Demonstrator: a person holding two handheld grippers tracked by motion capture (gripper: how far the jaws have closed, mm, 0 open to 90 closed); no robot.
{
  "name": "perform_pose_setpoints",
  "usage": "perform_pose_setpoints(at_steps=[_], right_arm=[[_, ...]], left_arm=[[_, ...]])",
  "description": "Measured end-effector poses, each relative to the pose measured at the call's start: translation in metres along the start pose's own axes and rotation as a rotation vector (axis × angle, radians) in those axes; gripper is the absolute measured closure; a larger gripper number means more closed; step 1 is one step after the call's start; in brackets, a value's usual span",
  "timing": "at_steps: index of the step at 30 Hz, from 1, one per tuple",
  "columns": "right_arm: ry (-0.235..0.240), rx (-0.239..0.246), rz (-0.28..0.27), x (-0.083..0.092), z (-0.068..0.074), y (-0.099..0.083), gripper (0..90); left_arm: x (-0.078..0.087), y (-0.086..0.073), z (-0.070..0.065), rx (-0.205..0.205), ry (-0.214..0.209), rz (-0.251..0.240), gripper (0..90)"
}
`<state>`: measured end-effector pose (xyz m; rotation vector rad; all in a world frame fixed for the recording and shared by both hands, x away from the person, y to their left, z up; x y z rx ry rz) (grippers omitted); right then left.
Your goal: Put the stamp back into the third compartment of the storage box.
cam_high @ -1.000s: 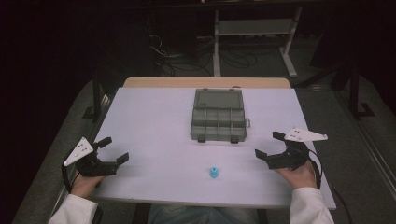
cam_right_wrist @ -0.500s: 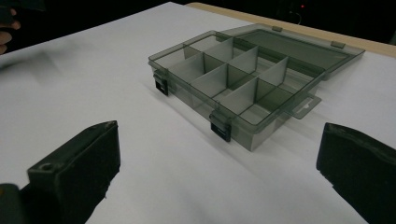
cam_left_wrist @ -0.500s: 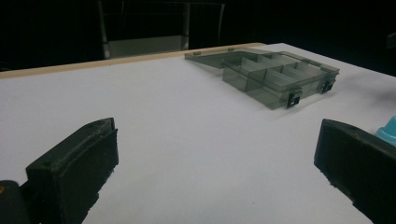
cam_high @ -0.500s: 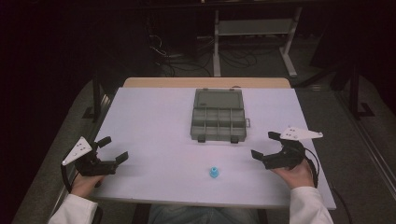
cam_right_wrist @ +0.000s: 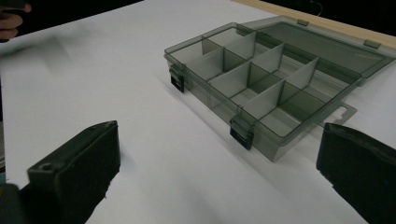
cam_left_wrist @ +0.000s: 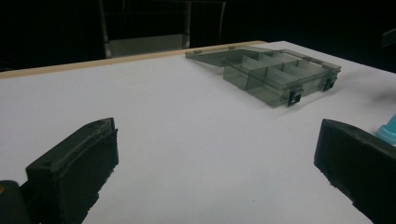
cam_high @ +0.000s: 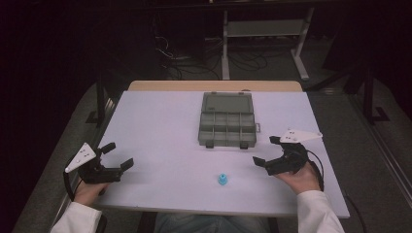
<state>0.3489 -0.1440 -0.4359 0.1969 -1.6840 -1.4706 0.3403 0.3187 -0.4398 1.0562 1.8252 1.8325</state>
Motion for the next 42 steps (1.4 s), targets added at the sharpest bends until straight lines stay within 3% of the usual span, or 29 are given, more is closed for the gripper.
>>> perform_pose_setpoints(at_steps=[15,21,25,42], right_arm=[[0.040,0.028,0.025,-0.006,0.010,0.009,0.0],[0.050,0.037,0.041,-0.010,0.015,0.010,0.0],[0.056,0.063,0.045,-0.016,0.020,0.014,0.0],[0.102,0.090,0.082,-0.032,0.038,0.018,0.0]], left_arm=[[0.000,0.000,0.000,-0.010,-0.005,0.003,0.0],[0.000,0.000,-0.001,0.003,-0.007,-0.001,0.0],[0.000,0.001,0.000,0.007,-0.005,-0.010,0.0],[0.000,0.000,-0.001,0.006,-0.012,-0.004,0.0]])
Point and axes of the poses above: each handheld gripper's, and its own axes: x roughly backward along the jaws, y roughly out of its top, z roughly to its left, the point moved 8 cm from there along -x, roughly forward along the jaws, and after that the axes turned 6 degrees about -y, right-handed, at the moved point
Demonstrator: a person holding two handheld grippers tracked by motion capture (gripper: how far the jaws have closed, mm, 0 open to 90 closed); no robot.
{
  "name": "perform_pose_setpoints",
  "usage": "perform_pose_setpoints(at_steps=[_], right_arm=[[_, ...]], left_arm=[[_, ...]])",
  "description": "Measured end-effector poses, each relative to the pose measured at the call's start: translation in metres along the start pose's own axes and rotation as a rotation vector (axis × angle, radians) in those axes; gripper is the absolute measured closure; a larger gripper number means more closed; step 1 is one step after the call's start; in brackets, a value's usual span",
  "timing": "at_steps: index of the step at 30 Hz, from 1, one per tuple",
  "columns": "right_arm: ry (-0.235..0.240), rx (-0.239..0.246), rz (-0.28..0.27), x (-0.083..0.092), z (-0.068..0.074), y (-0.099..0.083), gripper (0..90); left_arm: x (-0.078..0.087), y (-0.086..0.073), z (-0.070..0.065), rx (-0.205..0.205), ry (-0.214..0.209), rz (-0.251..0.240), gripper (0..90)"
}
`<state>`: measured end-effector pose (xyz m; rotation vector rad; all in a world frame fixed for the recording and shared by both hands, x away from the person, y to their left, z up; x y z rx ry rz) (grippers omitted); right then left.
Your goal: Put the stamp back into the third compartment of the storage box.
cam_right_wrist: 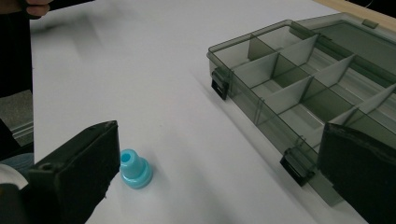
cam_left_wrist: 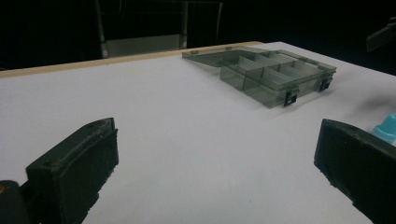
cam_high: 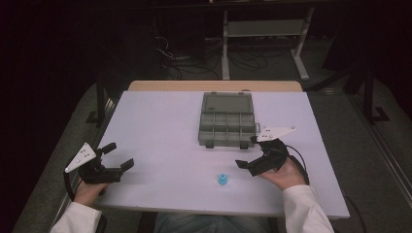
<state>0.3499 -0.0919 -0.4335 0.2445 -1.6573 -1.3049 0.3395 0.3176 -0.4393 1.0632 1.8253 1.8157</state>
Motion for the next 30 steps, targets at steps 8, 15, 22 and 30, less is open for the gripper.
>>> perform_pose_setpoints(at_steps=[8,15,22,30], right_arm=[[0.025,0.017,0.015,-0.010,0.008,0.002,0.0],[0.042,0.024,0.036,-0.016,0.014,0.001,0.0],[0.056,0.040,0.050,-0.020,0.018,0.000,0.0],[0.080,0.054,0.071,-0.027,0.025,-0.002,0.0]], left_arm=[[0.001,0.000,0.001,-0.002,0.005,-0.003,0.0],[0.001,0.000,0.001,-0.004,0.007,-0.001,0.0],[0.001,0.001,0.001,0.002,0.009,-0.008,0.0],[0.001,0.001,0.002,0.004,0.011,-0.008,0.0]])
Point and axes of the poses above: each handheld gripper's, and its own axes: x roughly backward along the jaws, y roughly out of its top, z roughly to its left, the point moved 8 cm from there along -x, roughly forward along the jaws, and after that the axes turned 6 degrees about -y, right-handed, at the moved point
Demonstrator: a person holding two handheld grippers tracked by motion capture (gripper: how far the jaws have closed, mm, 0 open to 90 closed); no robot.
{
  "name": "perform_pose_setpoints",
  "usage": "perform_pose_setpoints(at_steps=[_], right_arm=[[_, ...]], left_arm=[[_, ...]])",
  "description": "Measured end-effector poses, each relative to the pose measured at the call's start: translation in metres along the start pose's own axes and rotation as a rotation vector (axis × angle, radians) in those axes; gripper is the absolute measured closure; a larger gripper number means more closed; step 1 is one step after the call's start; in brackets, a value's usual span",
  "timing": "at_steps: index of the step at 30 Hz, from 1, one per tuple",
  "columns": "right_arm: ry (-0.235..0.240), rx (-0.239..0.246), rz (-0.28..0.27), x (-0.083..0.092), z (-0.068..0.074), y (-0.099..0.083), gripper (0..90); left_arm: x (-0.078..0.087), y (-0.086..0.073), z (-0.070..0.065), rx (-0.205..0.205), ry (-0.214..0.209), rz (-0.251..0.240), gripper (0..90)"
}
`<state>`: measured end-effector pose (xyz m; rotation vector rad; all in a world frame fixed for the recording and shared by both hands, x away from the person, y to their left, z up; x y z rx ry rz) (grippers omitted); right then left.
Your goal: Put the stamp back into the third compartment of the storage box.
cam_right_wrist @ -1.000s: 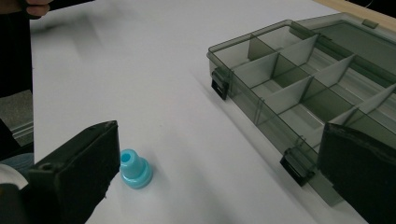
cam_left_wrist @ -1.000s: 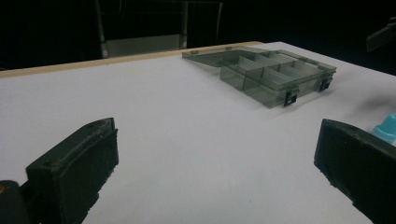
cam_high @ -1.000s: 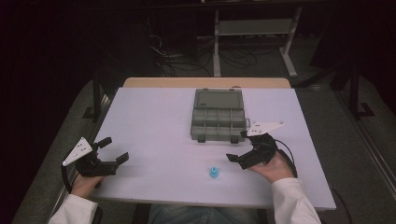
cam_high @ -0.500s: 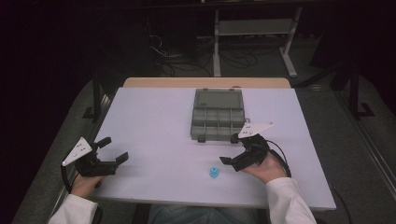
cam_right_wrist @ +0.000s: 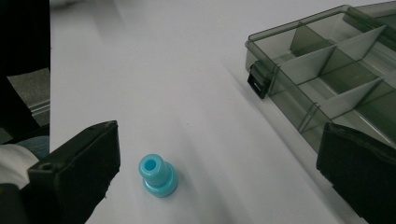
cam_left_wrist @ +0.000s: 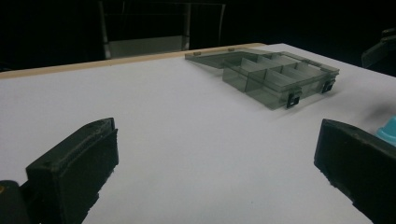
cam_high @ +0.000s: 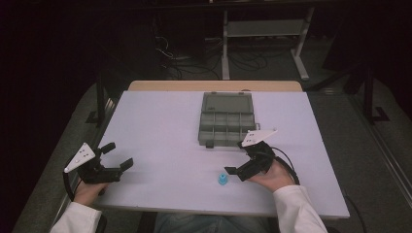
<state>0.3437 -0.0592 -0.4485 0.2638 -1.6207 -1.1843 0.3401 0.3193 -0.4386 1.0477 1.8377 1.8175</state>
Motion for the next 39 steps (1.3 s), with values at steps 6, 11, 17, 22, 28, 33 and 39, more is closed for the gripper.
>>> perform_pose_setpoints(at_steps=[6,11,17,22,28,33,39], right_arm=[[0.016,0.013,0.030,-0.007,0.003,-0.002,0.0],[0.033,0.013,0.051,-0.011,0.007,-0.004,0.0],[0.043,0.024,0.097,-0.017,0.011,-0.008,0.0],[0.051,0.034,0.123,-0.021,0.014,-0.011,0.0],[0.028,0.090,0.183,-0.027,0.016,-0.017,1.6],[0.049,0.126,0.206,-0.029,0.022,-0.021,14.8],[0.094,0.177,0.242,-0.031,0.027,-0.026,38.4]], left_arm=[[0.000,0.000,0.000,0.000,-0.001,0.001,0.0],[0.000,0.000,0.000,-0.002,0.001,0.005,0.0],[0.001,0.000,0.001,0.000,0.003,0.001,0.0],[0.001,0.000,0.001,0.001,0.000,0.000,0.0],[0.000,0.001,-0.001,-0.002,-0.007,-0.002,0.0],[0.000,0.001,-0.001,-0.004,-0.008,-0.001,0.0],[0.000,0.001,-0.001,-0.004,-0.009,-0.001,0.0]])
Point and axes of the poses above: each handheld gripper's, and its own axes: x roughly backward along the jaws, y roughly out of its top, z roughly to its left, the point moved 8 cm from there along -x, roughly forward along the jaws, and after that the axes turned 6 degrees about -y, right-handed, at the moved point
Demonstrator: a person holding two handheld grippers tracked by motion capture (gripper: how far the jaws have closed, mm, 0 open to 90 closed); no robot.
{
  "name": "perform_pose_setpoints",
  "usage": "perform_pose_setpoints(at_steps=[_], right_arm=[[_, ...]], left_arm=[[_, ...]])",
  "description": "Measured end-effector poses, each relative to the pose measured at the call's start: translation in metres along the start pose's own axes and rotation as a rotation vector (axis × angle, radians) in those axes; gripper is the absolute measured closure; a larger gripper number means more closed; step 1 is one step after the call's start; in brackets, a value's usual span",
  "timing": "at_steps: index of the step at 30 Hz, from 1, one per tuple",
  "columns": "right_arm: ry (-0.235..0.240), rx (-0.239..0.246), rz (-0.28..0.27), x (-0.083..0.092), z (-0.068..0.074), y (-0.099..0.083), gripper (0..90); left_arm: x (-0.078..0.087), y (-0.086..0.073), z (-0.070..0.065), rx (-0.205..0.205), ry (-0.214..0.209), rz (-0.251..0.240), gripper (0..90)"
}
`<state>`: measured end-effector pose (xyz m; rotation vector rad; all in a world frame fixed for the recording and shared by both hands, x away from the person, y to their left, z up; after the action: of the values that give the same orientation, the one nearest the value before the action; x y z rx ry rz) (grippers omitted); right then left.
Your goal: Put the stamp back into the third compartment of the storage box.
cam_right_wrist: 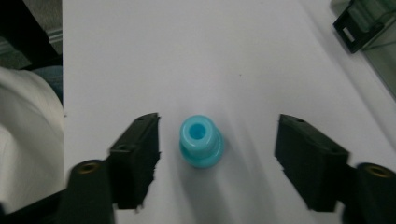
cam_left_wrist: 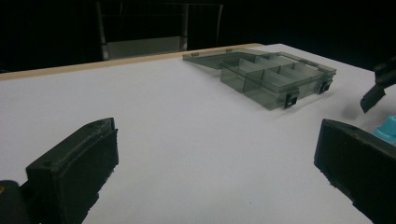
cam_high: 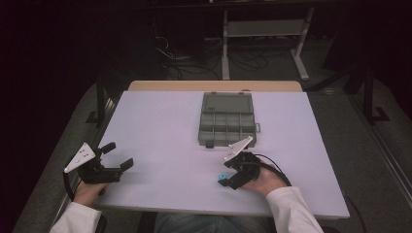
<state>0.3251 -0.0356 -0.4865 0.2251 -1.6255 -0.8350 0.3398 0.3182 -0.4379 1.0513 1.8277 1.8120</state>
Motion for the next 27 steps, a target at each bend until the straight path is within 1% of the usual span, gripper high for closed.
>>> perform_pose_setpoints(at_steps=[2,3,5,7,11,13,14,16,19,24,26,27], right_arm=[[0.009,0.014,-0.005,0.001,0.002,0.001,45.0],[0.014,0.013,-0.006,0.001,0.003,0.001,45.9],[0.006,0.026,0.005,0.000,0.004,0.000,48.4],[0.006,0.038,0.004,-0.002,0.004,0.000,52.3],[0.012,0.038,0.008,-0.002,0.006,0.001,62.5],[0.009,0.048,0.000,-0.001,0.005,0.002,69.2],[0.016,0.044,0.001,-0.001,0.005,0.001,70.6],[0.017,0.028,-0.003,0.001,0.005,0.002,71.3],[0.011,0.034,-0.023,0.004,0.003,0.004,71.5],[0.016,-0.004,-0.058,0.012,0.002,0.009,71.5],[0.014,0.002,-0.067,0.015,0.001,0.011,71.5],[0.016,-0.008,-0.073,0.016,0.002,0.012,71.5]], left_arm=[[0.000,0.000,0.000,0.000,0.000,0.000,0.0],[0.000,0.000,0.000,0.001,0.001,-0.001,0.0],[0.000,0.000,0.000,0.001,0.002,0.001,0.0],[0.000,0.000,0.000,-0.003,0.002,0.005,0.0],[0.000,0.000,0.000,0.001,0.003,0.001,0.0],[0.000,0.000,0.000,0.000,0.003,0.000,0.0],[0.000,0.000,0.000,-0.001,0.002,0.001,0.0],[0.000,0.000,0.000,-0.004,-0.001,0.002,0.0],[0.000,0.000,0.000,0.001,0.001,-0.002,0.0],[0.001,0.000,0.001,0.001,0.004,0.000,0.0],[0.001,0.000,0.001,0.000,0.004,0.000,0.0],[0.001,0.000,0.000,0.000,0.004,0.000,0.0]])
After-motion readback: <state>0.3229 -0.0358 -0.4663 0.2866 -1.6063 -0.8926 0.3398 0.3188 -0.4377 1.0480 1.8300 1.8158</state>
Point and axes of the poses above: each handheld gripper's, and its own axes: x roughly backward along the jaws, y roughly out of its top, z roughly to its left, the point moved 8 cm from there along -x, roughly forward along the jaws, and after that the axes turned 6 degrees about -y, right-handed, at the moved point
